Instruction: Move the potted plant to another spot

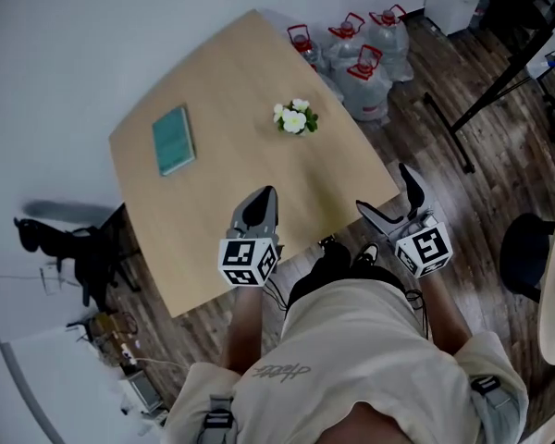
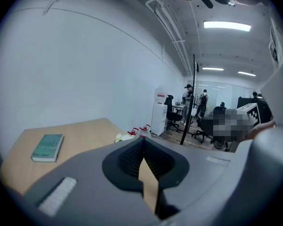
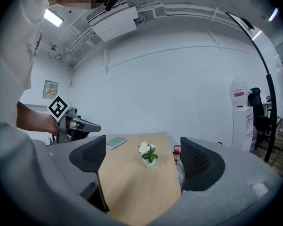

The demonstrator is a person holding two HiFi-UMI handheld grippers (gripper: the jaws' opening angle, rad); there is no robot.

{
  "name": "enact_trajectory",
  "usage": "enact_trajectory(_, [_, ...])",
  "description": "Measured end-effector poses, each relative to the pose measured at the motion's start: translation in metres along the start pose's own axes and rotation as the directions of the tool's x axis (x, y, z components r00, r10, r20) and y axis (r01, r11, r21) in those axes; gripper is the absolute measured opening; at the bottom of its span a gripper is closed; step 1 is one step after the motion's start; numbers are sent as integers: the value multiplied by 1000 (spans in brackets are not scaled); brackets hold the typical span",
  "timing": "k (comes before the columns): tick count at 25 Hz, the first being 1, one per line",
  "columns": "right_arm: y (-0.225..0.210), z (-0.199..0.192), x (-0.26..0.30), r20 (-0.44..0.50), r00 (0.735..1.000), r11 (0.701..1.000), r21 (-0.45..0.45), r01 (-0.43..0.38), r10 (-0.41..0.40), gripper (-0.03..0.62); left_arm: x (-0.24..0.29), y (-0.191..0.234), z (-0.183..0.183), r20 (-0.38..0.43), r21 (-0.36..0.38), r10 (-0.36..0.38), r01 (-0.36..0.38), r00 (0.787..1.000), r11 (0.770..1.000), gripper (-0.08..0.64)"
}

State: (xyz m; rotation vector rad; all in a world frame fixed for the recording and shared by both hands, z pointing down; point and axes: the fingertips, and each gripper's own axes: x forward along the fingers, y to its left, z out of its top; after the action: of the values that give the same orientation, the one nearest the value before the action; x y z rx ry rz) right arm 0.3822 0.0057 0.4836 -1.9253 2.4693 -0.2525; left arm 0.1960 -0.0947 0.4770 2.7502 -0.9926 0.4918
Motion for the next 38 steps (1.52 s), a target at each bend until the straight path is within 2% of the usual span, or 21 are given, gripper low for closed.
enact_trajectory(4, [0,17,19,-9,1000,999,-42,-1,0,486,13,17,19,58,-32,-3,5,998,999,18])
enact_trajectory(8, [-2,28,37,-21,1000,997,-71,0,-1,486,27,31,28,78,-42,-23,26,997,999,18])
enact_trajectory(16, [-8,1,83,-141,990,996,-85,-1,-11,486,33,71,30,95,-55,-4,10,995,998,18])
enact_trajectory(19, [-1,-2,100,-169,985,994,-101,-30,12,486,30,80,26,86,-69,10,-4,996,998,18])
enact_trajectory(25, [8,-6,135,-205,972,983,-115,-140,114,486,21,89,24,68,-100,89,-82,994,992,18])
enact_trajectory(30, [2,-38,156,-269,944,973,-74,-218,191,486,2,87,29,47,-118,173,-167,984,979,18])
enact_trajectory(34, [-8,-56,174,-314,926,969,-58,-241,211,486,-9,87,28,17,-125,238,-234,971,964,18])
enact_trajectory(38, [-21,-71,187,-350,913,967,-65,-245,207,486,-7,75,29,16,-133,274,-269,962,954,18])
